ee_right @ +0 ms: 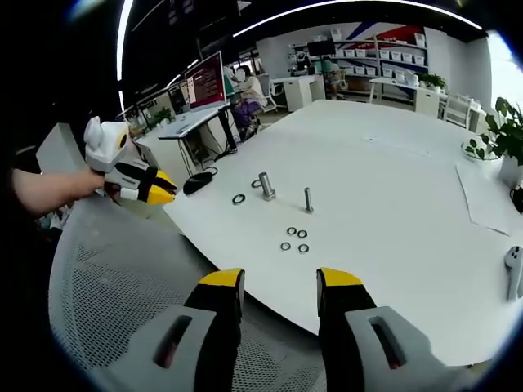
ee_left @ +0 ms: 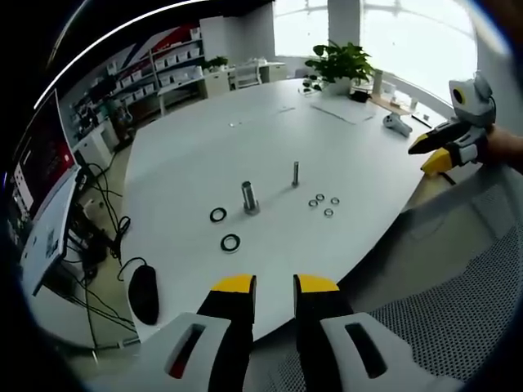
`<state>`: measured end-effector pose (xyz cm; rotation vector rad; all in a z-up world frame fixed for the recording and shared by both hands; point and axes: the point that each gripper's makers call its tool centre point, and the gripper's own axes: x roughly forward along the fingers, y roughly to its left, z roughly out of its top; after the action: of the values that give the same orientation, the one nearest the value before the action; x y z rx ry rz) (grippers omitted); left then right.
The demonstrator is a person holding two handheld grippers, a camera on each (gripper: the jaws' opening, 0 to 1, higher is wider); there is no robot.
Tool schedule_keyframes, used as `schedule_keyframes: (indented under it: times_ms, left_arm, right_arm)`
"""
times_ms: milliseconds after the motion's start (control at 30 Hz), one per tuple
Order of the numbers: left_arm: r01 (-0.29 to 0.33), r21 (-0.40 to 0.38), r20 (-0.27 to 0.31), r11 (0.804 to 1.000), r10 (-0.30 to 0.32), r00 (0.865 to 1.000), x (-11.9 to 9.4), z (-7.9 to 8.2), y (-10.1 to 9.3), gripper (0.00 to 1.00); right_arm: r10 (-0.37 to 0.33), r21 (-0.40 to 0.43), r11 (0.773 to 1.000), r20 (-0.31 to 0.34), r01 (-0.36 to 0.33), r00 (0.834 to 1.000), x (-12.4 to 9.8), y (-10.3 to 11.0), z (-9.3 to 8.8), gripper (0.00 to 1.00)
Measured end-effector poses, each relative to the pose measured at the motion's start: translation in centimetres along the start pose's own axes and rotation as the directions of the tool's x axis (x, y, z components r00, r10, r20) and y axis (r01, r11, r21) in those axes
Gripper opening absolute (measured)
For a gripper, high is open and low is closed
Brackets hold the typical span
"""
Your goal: Place the washer onto the threaded stud by aligning its center hole with the stud, sliding it down to the base, and recovering from edge contact or off-axis alignment until the washer reaches the visible bottom stop.
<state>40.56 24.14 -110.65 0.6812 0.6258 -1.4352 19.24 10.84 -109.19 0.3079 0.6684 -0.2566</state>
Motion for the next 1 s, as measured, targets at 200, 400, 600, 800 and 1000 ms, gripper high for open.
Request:
schedule_keyframes:
  times_ms: [200, 400, 600, 800, 1000]
  left_arm:
    - [0.019, -0.013, 0.012, 1.000, -0.019, 1.000, 0.0, 0.2, -0.4, 0.16]
    - [0.017, -0.023, 0.006, 1.000, -0.017, 1.000, 0.0, 0.2, -0.3, 0.16]
    - [-0.002, -0.024, 0.066, 1.000, 0.003, 0.998, -0.6, 1.5, 0.2, 0.15]
    - [0.029, -0.047, 0.051, 0.998, -0.026, 0.998, -0.3, 1.4, -0.2, 0.15]
    - [0.044, -0.093, 0.029, 0.995, -0.041, 0.999, -0.2, 1.3, 0.2, 0.15]
  right_arm:
    - [0.009, 0.003, 1.000, -0.003, -0.009, 1.000, 0.0, 0.1, -0.1, 0.38]
    - [0.014, 0.014, 1.000, -0.007, -0.014, 1.000, 0.1, 0.1, -0.1, 0.38]
    - [0.022, 0.008, 1.000, -0.016, -0.022, 1.000, 0.1, 0.4, -0.2, 0.38]
    - [0.014, 0.015, 1.000, -0.014, -0.014, 1.000, -0.1, 0.2, -0.2, 0.38]
    - [0.003, 0.026, 1.000, -0.002, -0.003, 1.000, 0.0, -0.1, 0.0, 0.38]
